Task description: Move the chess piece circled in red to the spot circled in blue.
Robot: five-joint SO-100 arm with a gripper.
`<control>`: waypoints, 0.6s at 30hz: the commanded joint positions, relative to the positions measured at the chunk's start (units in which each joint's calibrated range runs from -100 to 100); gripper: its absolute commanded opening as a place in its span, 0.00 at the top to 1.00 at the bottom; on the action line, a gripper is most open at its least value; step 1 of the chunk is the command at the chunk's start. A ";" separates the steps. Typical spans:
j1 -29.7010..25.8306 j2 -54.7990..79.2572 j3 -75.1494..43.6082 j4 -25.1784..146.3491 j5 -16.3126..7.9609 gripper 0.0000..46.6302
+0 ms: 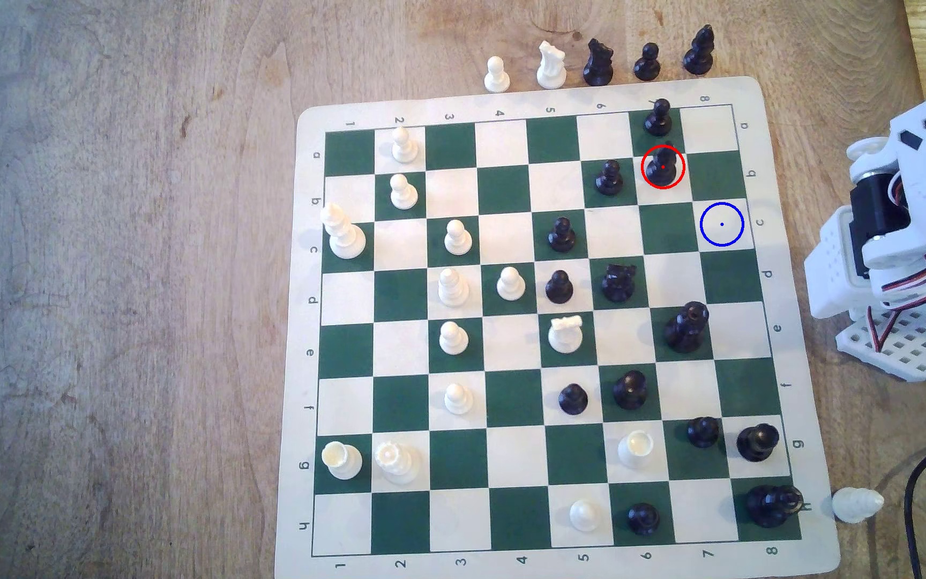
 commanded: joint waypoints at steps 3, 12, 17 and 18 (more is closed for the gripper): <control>7.20 -0.11 1.08 -5.10 0.29 1.00; 19.09 -0.11 -12.88 35.52 0.24 1.00; 24.17 -0.11 -21.04 59.60 0.05 1.00; 24.87 -0.11 -22.40 63.53 0.05 1.00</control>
